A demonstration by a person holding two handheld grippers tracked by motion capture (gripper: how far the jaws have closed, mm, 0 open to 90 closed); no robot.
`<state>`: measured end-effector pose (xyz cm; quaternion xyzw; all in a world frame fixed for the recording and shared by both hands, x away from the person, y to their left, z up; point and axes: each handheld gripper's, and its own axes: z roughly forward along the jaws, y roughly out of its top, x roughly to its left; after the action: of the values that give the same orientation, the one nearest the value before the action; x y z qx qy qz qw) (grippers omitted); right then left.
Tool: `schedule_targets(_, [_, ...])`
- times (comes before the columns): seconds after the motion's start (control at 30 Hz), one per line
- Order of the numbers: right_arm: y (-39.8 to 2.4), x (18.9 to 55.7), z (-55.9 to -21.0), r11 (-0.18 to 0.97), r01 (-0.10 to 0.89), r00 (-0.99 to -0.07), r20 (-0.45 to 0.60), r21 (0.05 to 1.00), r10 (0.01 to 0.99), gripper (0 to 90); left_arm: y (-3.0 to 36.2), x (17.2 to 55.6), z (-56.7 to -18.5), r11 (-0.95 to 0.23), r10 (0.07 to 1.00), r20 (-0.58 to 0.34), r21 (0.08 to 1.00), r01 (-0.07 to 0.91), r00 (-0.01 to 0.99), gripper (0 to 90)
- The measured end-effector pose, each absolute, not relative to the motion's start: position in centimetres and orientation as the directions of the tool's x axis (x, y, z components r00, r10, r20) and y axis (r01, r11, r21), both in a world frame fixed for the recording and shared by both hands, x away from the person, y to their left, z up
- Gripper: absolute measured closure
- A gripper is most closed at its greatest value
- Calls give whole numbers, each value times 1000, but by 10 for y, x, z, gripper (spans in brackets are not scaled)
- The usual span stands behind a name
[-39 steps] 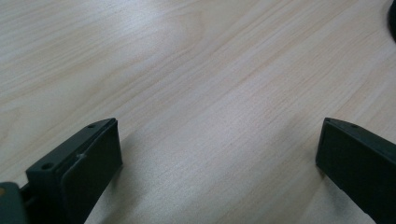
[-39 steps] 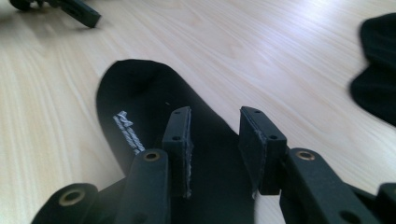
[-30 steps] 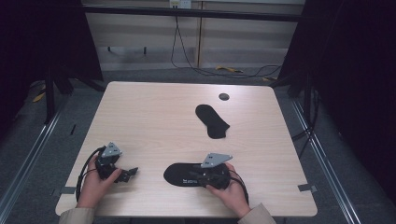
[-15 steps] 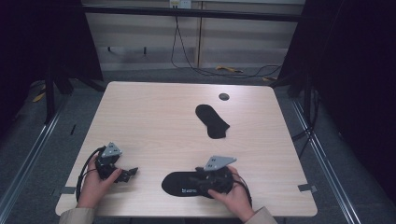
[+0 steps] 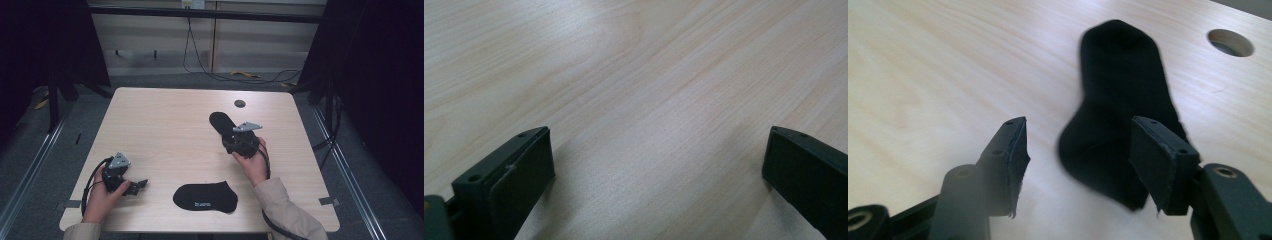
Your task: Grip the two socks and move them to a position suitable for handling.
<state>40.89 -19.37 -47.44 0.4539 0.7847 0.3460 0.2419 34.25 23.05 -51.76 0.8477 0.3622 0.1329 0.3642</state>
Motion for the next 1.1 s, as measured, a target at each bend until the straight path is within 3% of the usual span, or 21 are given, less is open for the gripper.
schedule_targets(0.3, [-192, 452, -487, 315, 608, -410, -51, 729, 911, 357, 230, 342, -518, -470, 711, -40, 715, 517, 702, 0])
schedule_targets(0.47, [-200, 470, -497, 198, 658, -327, 39, 726, 944, 373, 231, 342, -518, -471, 710, -40, 715, 517, 703, 0])
schedule_targets(0.6, [-197, 472, -503, 256, 659, -351, -12, 707, 936, 396, 231, 341, -518, -474, 709, -40, 713, 517, 704, 0])
schedule_targets(0.67, [-197, 471, -505, 248, 644, -353, -7, 724, 936, 497, 231, 341, -518, -474, 709, -39, 713, 516, 704, 0])
schedule_targets(0.73, [-196, 469, -504, 268, 638, -379, -8, 722, 926, 717, 231, 341, -518, -477, 707, -36, 713, 514, 706, 0])
schedule_targets(0.77, [-196, 469, -504, 268, 638, -379, -8, 722, 926, 717, 231, 341, -518, -477, 707, -36, 713, 514, 706, 0])
schedule_targets(0.8, [-196, 468, -501, 285, 645, -397, -7, 709, 918, 798, 231, 341, -518, -477, 707, -36, 713, 514, 706, 0])
schedule_targets(0.97, [-197, 460, -493, 306, 602, -448, -6, 737, 894, 833, 231, 341, -517, -478, 706, -36, 712, 514, 707, 0])
schedule_targets(1.1, [-190, 442, -476, 369, 523, -551, -26, 768, 834, 837, 231, 341, -517, -477, 707, -38, 712, 515, 706, 0])
